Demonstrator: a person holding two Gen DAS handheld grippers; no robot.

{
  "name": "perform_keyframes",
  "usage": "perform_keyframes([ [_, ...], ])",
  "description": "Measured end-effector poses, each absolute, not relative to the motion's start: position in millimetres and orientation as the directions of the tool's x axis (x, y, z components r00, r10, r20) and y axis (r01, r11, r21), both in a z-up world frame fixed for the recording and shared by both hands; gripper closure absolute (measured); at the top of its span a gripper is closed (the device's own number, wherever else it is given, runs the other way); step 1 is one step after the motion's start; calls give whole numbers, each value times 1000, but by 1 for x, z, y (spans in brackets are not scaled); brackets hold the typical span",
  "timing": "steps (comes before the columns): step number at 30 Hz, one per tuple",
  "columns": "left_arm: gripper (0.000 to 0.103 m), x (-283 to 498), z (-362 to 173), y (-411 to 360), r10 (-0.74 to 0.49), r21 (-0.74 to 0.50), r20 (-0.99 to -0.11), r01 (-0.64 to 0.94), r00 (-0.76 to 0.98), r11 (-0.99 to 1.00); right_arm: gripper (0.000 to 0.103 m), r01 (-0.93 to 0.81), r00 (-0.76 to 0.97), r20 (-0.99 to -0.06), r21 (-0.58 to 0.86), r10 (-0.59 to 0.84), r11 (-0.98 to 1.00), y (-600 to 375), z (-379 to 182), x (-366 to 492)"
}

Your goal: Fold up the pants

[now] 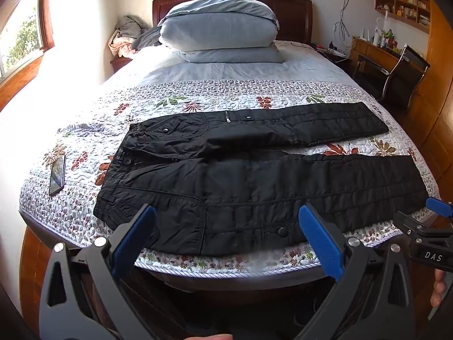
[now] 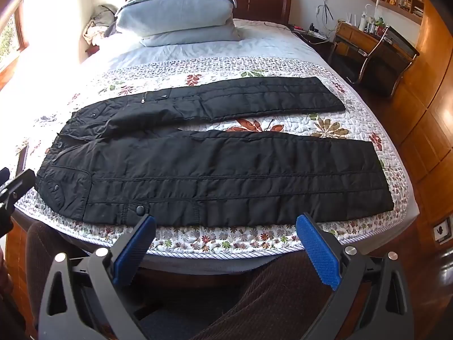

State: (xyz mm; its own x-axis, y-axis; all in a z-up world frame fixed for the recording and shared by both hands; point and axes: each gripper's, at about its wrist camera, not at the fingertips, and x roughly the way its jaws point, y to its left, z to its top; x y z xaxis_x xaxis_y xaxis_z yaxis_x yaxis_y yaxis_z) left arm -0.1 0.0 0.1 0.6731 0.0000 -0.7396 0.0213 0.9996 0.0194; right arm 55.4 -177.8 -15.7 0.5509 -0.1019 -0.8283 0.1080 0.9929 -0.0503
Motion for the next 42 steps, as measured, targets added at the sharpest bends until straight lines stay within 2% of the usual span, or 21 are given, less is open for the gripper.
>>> perform_keyframes([
  [42,2,4,-4,4,11,32,-749,20,663,999,3,118,539,-837,-31,-90,993,-181,-25,60],
])
